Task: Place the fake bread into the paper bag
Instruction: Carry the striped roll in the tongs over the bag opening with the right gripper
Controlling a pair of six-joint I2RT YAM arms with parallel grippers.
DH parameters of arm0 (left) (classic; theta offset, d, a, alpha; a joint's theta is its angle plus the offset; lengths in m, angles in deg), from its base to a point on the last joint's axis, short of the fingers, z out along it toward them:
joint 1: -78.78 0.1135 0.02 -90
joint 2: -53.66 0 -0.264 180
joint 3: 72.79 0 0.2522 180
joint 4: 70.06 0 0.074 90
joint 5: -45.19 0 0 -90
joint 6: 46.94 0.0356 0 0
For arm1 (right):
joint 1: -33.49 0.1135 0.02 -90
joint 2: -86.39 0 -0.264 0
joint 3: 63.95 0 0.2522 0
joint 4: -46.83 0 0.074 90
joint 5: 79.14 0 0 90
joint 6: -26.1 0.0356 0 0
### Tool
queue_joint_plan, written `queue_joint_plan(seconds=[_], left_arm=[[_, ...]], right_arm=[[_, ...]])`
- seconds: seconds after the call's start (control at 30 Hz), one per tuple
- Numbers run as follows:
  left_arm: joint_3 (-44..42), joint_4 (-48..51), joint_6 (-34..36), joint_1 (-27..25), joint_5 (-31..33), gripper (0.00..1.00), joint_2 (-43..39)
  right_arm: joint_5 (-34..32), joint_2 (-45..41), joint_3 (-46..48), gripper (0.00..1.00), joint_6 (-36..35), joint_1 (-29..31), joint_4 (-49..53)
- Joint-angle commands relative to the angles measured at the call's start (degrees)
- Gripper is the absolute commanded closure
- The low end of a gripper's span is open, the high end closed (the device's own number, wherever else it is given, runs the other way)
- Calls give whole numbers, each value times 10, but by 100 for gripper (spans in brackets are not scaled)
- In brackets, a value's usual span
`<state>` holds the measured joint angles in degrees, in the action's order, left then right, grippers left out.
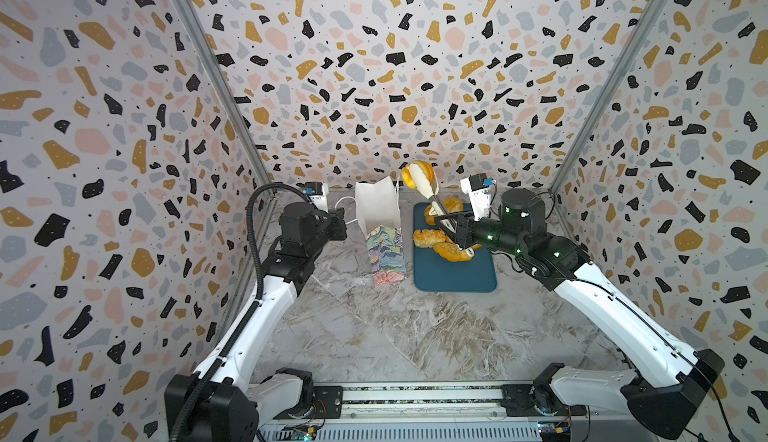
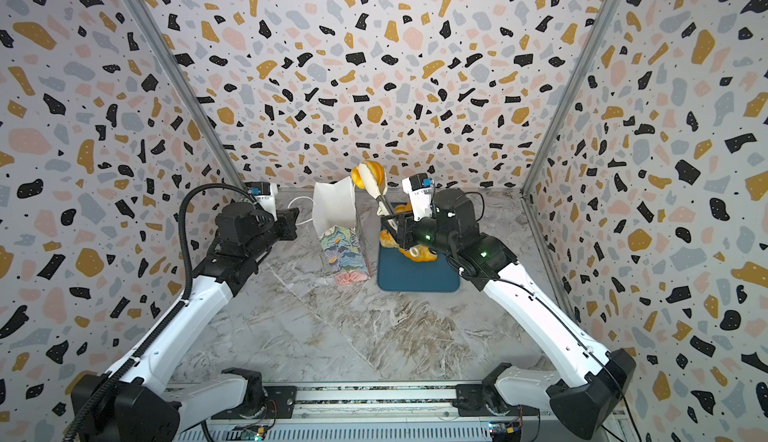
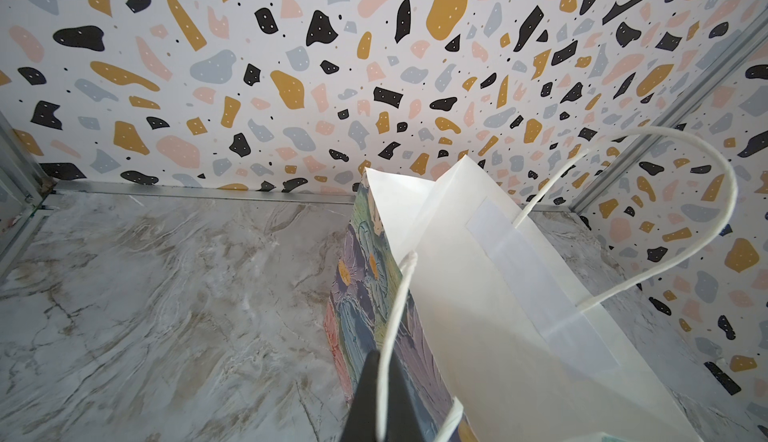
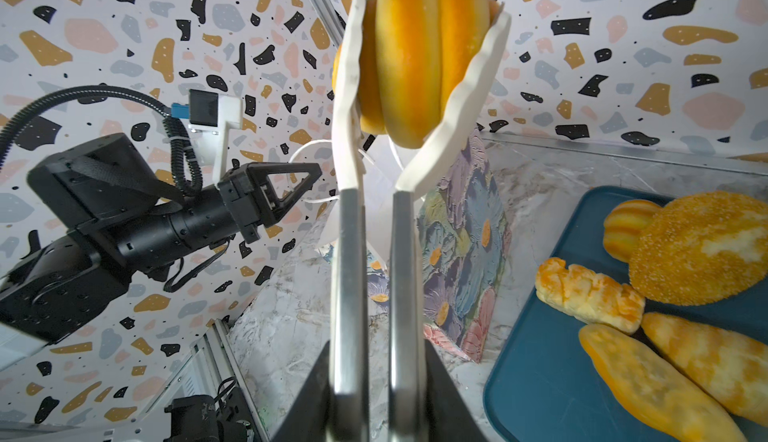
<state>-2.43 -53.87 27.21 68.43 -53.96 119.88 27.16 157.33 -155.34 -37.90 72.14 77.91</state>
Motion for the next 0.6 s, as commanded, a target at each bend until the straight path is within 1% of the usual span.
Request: queue_joint_plan(seconds=[0.0,0.43,0.57], left_arm=[[-3,-22,-2,-4,-7,100,-11],[-3,-21,-1,-5,-6,100,-11],[-3,-21,-2,-6,-5,100,-10]], right_arm=[[-22,3,-37,69,-14,21,-19],[-71,69,-109,69,-44,92,12],[-68,88,-122,69,-41,102,19]])
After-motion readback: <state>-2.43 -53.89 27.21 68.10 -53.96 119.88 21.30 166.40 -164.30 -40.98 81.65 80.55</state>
